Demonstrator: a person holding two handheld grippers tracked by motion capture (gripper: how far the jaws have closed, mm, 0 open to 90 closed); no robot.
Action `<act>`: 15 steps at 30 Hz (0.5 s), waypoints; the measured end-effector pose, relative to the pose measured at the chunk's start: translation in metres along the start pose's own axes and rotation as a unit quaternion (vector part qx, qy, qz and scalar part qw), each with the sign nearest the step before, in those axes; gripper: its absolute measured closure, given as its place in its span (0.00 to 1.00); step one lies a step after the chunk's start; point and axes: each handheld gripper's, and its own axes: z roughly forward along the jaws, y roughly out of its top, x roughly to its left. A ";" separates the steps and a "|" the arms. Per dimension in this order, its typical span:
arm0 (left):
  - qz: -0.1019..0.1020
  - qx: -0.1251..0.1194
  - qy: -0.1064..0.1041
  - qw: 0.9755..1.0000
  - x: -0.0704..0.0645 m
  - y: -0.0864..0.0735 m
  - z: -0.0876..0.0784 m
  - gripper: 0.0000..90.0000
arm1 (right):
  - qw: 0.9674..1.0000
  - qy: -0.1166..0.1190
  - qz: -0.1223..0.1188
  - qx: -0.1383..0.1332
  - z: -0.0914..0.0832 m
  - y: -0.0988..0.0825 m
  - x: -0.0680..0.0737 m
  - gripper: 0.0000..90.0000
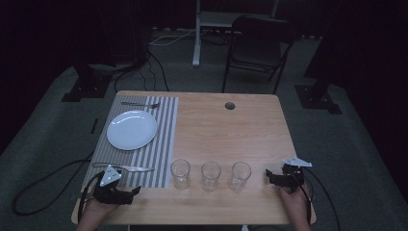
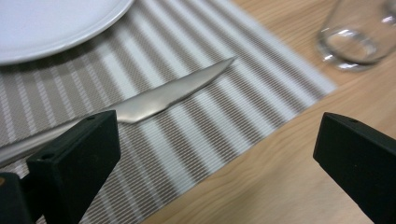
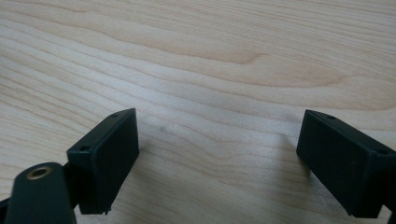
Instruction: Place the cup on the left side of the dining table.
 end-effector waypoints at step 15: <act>0.034 -0.026 -0.069 0.997 -0.026 0.030 0.006 0.01 | 1.000 0.000 0.000 0.000 0.000 0.000 0.000 0.14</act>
